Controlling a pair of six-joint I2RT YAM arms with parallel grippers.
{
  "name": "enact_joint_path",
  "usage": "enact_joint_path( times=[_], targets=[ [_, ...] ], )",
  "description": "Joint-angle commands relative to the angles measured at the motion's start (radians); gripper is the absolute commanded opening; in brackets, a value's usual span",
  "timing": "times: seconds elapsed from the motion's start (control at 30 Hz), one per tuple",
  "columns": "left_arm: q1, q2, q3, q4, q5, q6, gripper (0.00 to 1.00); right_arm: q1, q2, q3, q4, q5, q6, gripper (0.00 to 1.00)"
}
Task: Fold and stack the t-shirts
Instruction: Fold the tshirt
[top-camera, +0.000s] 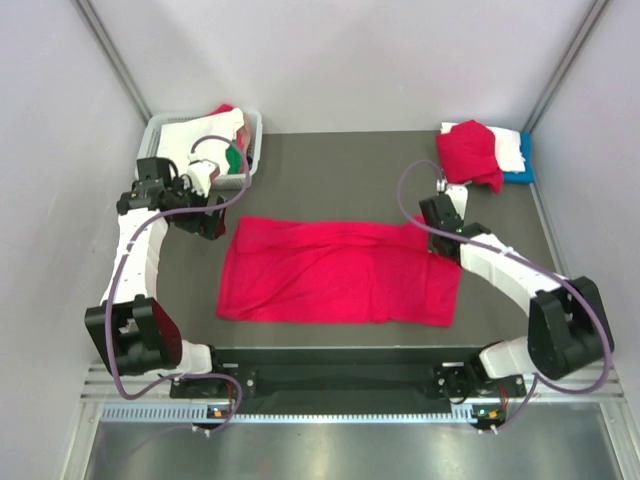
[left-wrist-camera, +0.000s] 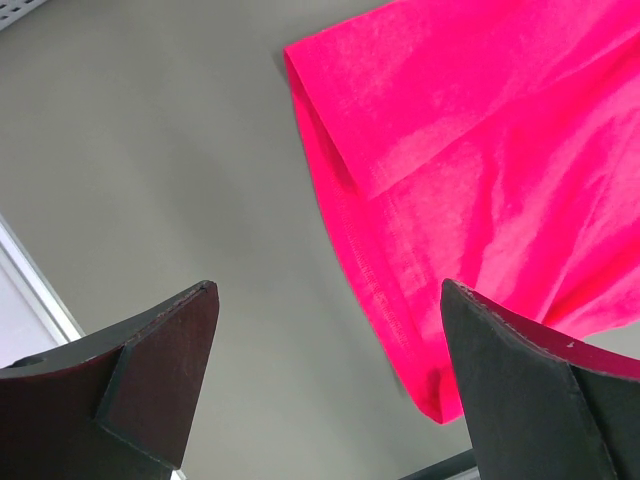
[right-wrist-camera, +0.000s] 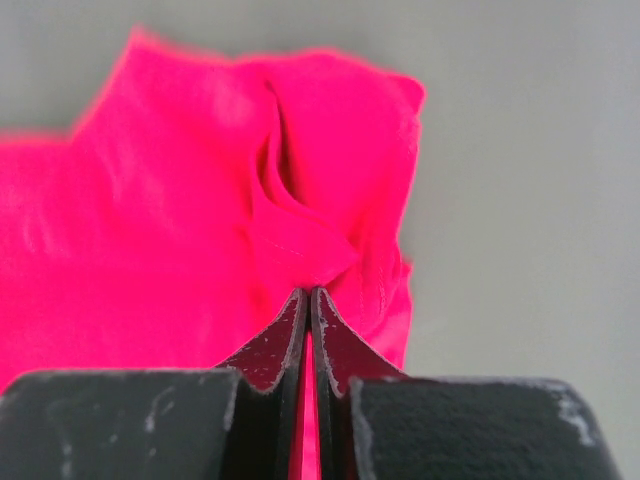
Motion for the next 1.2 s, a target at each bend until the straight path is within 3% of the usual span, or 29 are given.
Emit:
enact_joint_path(
  times=[0.0, 0.13, 0.27, 0.3, 0.33, 0.4, 0.43, 0.53, 0.67, 0.87, 1.17],
  targets=[
    [-0.001, -0.006, 0.046, -0.003, 0.05, -0.02, 0.97, 0.074, -0.138, -0.057, -0.117, 0.003, 0.054, 0.0],
    [-0.011, -0.008, 0.043, 0.005, 0.053, -0.029, 0.97, 0.163, -0.217, -0.096, -0.184, -0.018, 0.115, 0.02],
    [-0.016, -0.008, 0.056, 0.006, 0.05, -0.042, 0.97, 0.231, -0.215, -0.08, -0.249, 0.022, 0.143, 0.17],
    [-0.016, -0.008, 0.059, 0.006, 0.053, -0.043, 0.97, 0.234, -0.212, -0.077, -0.255, 0.041, 0.132, 0.24],
    [-0.016, -0.008, 0.06, 0.006, 0.054, -0.043, 0.97, 0.234, -0.211, -0.064, -0.257, 0.054, 0.126, 0.47],
    [-0.016, -0.008, 0.056, 0.006, 0.051, -0.043, 0.97, 0.232, -0.2, -0.044, -0.252, 0.091, 0.104, 0.63],
    [-0.018, -0.005, 0.055, 0.002, 0.048, -0.043, 0.97, 0.234, -0.195, -0.018, -0.25, 0.106, 0.098, 0.76],
    [-0.016, -0.008, 0.044, 0.002, 0.041, -0.039, 0.97, 0.234, -0.166, 0.039, -0.205, 0.173, 0.066, 1.0],
    [-0.018, -0.009, 0.029, 0.012, 0.05, -0.048, 0.97, 0.196, -0.055, 0.105, -0.05, 0.172, 0.006, 1.0],
    [-0.018, -0.012, -0.012, 0.037, 0.041, -0.063, 0.97, 0.099, 0.229, 0.305, 0.019, 0.019, -0.041, 1.0],
    [-0.077, 0.021, -0.189, 0.101, -0.034, -0.109, 0.97, 0.067, 0.29, 0.313, 0.044, -0.057, -0.041, 0.97]
  ],
)
